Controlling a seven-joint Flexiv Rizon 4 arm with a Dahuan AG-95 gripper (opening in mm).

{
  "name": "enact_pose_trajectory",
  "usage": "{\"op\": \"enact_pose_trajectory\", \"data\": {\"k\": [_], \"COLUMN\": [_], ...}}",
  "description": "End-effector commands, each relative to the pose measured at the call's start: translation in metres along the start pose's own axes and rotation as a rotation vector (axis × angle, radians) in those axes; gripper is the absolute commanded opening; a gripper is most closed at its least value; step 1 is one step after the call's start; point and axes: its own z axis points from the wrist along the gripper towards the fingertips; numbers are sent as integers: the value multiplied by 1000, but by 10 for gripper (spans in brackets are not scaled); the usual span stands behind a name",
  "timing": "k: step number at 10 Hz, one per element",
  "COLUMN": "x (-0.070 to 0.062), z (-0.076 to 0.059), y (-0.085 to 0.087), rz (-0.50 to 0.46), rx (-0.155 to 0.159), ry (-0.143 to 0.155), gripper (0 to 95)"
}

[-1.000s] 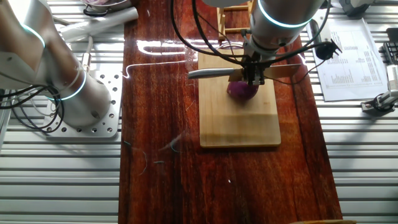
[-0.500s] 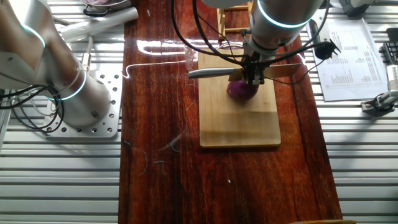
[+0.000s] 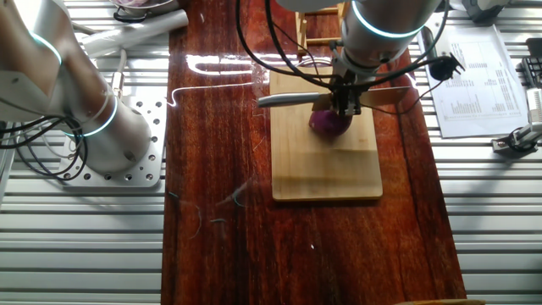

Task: Chop the onions

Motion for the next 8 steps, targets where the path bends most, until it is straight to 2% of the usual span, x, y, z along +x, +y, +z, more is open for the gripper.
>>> {"op": "enact_pose_trajectory", "data": {"k": [1, 5, 8], "x": [-1, -5, -12], "z": [2, 10, 14], "y": [0, 0, -1], "rz": [-6, -5, -4], "rx": [0, 3, 4], "ry": [-2, -9, 7], "gripper": [0, 0, 0]}}
